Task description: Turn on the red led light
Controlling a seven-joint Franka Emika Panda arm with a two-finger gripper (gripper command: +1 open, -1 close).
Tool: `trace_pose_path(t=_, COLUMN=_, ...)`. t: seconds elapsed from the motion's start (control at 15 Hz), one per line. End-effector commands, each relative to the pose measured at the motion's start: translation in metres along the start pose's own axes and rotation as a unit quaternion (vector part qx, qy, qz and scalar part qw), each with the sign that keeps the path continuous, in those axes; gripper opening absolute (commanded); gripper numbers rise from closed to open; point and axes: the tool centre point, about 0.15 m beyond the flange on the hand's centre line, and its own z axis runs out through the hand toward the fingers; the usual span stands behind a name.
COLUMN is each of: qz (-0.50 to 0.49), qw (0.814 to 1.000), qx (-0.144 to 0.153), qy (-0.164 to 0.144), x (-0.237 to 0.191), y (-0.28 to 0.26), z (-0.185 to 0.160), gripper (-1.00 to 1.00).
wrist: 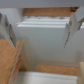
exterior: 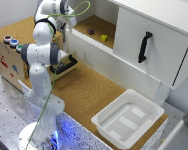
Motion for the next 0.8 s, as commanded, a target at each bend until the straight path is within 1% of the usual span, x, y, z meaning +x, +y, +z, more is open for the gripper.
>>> trace_pose_path(t=0.0, qz=-0.130, qw=0.986, qx=0.095, qy=0.034, x=-0.072, y=-0.048, z=-0.001, gripper=1.00)
trace_pose_path(t=0.13, qz=-0.200, qw=0.973, qx=0.115, qy=0.016, x=-0.089, y=-0.069, z=-0.016, gripper=1.00)
trace_pose_path(t=0.2, qz=-0.225, qw=0.968, qx=0.113, qy=0.009, x=-0.095, y=-0.075, z=-0.023, gripper=1.00)
trace_pose_path(t=0.33, qz=-0.276, qw=0.957, qx=0.094, qy=-0.012, x=-0.112, y=-0.089, z=-0.036, gripper=1.00)
trace_pose_path(t=0.47, qz=-0.293, qw=0.953, qx=0.075, qy=-0.019, x=-0.128, y=-0.109, z=-0.051, gripper=1.00)
trace_pose_path(t=0.53, qz=-0.300, qw=0.952, qx=0.065, qy=-0.024, x=-0.135, y=-0.124, z=-0.055, gripper=1.00)
trace_pose_path(t=0.67, qz=-0.321, qw=0.945, qx=0.059, qy=-0.034, x=-0.149, y=-0.153, z=-0.058, gripper=1.00)
trace_pose_path(t=0.73, qz=-0.341, qw=0.938, qx=0.049, qy=-0.043, x=-0.159, y=-0.173, z=-0.058, gripper=1.00)
